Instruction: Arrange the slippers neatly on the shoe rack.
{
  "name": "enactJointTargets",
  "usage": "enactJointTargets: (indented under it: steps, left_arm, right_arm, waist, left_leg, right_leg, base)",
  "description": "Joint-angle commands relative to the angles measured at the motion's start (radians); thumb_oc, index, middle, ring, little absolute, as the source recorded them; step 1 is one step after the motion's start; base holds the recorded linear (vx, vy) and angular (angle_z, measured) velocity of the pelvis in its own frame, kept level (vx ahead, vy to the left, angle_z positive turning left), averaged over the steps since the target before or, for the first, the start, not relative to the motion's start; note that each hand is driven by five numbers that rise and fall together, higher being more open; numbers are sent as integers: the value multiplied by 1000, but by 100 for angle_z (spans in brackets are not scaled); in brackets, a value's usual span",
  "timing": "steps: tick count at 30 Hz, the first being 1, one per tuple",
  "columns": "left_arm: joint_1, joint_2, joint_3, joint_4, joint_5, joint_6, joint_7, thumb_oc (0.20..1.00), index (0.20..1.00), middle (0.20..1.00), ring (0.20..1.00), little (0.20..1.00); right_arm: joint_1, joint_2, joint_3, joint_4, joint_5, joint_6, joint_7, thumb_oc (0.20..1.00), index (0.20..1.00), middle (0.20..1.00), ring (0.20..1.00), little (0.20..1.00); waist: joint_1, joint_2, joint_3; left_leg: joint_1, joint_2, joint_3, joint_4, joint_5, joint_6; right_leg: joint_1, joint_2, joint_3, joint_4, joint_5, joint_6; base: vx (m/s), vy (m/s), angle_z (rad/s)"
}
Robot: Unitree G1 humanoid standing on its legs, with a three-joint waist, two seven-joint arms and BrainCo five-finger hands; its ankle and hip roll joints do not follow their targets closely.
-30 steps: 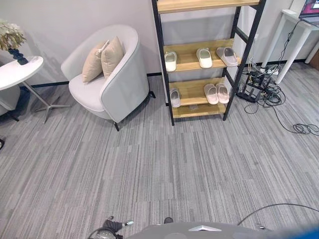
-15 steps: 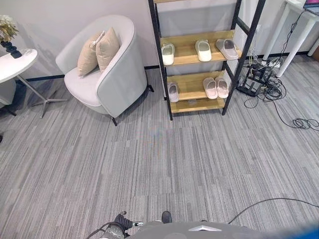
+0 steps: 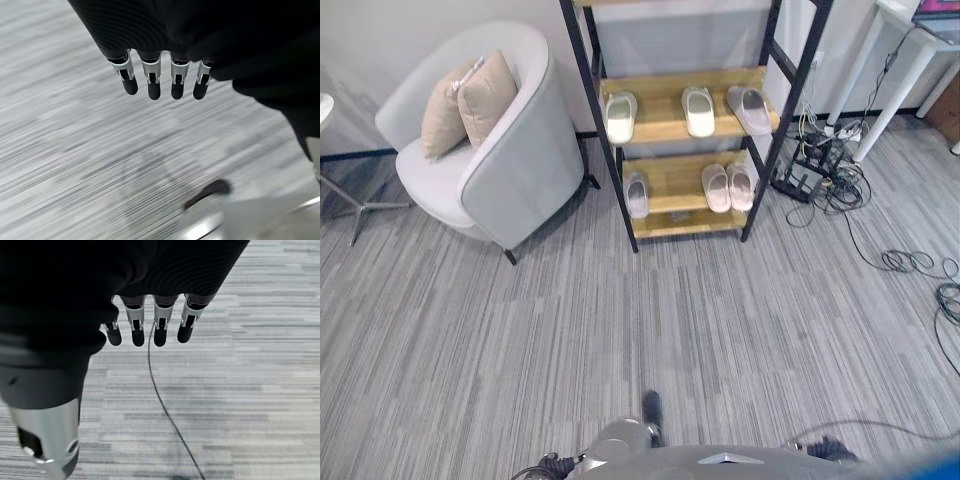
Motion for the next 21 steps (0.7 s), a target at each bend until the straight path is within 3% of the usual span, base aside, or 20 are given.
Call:
enactJointTargets:
  steps: [1,2,4,6,9,12,14,15,16,18,21]
  left_arm:
    - [-54,29,-14,-35,-9,-13,31,1000,1000,1000,1000,1000]
    - [-71,34,-22,-51,-22,-13,29,1000,1000,1000,1000,1000]
    - [-75,34,-26,-54,-22,-13,33,1000,1000,1000,1000,1000]
    - [-73,31,-49,-46,18,-16,26,1000,1000,1000,1000,1000]
    - [-67,28,-34,-28,11,-16,25,1000,1000,1000,1000,1000]
    - [-48,14,-29,-11,8,-16,12,1000,1000,1000,1000,1000]
    - [-51,0,-41,-14,12,-17,11,1000,1000,1000,1000,1000]
    - [-51,-5,-42,-16,8,-19,10,1000,1000,1000,1000,1000]
    - [-56,-16,-45,-22,-9,-21,9,1000,1000,1000,1000,1000]
    - [-71,-26,-62,-44,-22,-24,13,1000,1000,1000,1000,1000]
    - [-75,-30,-66,-58,-34,-27,23,1000,1000,1000,1000,1000]
  right_arm:
    - [-65,-34,-3,-36,-17,3,3,1000,1000,1000,1000,1000]
    - [-68,-39,-9,-49,-1,0,1,1000,1000,1000,1000,1000]
    - [-67,-38,-7,-50,0,0,1,1000,1000,1000,1000,1000]
    - [-55,-37,1,-54,-12,3,6,1000,1000,1000,1000,1000]
    - [-47,-38,-18,-52,11,1,12,1000,1000,1000,1000,1000]
    - [-31,-40,-22,-34,11,1,16,1000,1000,1000,1000,1000]
    - [-30,-41,-17,-17,14,-2,14,1000,1000,1000,1000,1000]
    - [-30,-42,-16,-13,14,-5,14,1000,1000,1000,1000,1000]
    - [-39,-53,-12,-9,18,-13,13,1000,1000,1000,1000,1000]
    - [-67,-81,-5,-22,16,-17,-5,1000,1000,1000,1000,1000]
    - [-89,-106,12,-41,4,-23,-17,1000,1000,1000,1000,1000]
  waist:
    - [14,-3,46]
    - [-4,24,67]
    - [-11,30,72]
    - [-31,41,84]
    - [-49,32,85]
    - [-59,28,75]
    - [-61,30,58]
    - [-61,32,54]
    - [-60,35,53]
    - [-46,20,76]
    - [-31,18,84]
  left_leg:
    - [-45,58,-58,115,-78,-130]
    - [-5,48,-80,112,-108,-102]
    - [14,44,-86,111,-117,-99]
    - [64,41,-95,97,-146,-113]
    - [99,52,-111,89,-160,-138]
    - [140,71,-130,83,-170,-163]
    - [140,92,-153,100,-171,-185]
    - [136,101,-163,114,-169,-194]
    - [98,117,-186,195,-142,-224]
    - [-19,168,-163,410,-42,-260]
    - [-58,179,-162,440,-46,-246]
  right_leg:
    - [-57,-252,50,-9,372,102]
    - [-142,-268,63,161,422,83]
    - [-167,-274,62,169,405,73]
    - [-195,-292,23,-7,343,60]
    - [-201,-262,75,-230,358,84]
    - [-207,-220,87,-300,360,95]
    - [-177,-178,108,-311,322,69]
    - [-171,-167,103,-306,307,61]
    - [-146,-149,85,-305,274,35]
    - [-110,-142,33,-307,240,-7]
    - [-97,-121,22,-298,210,-22]
  base:
    - [329,448,50]
    - [290,383,64]
    - [230,153,71]
    - [322,-18,41]
    - [232,-203,31]
    - [252,-289,42]
    - [258,-372,52]
    - [233,-454,0]
    - [116,-356,-4]
    - [33,-346,40]
    - [56,-171,56]
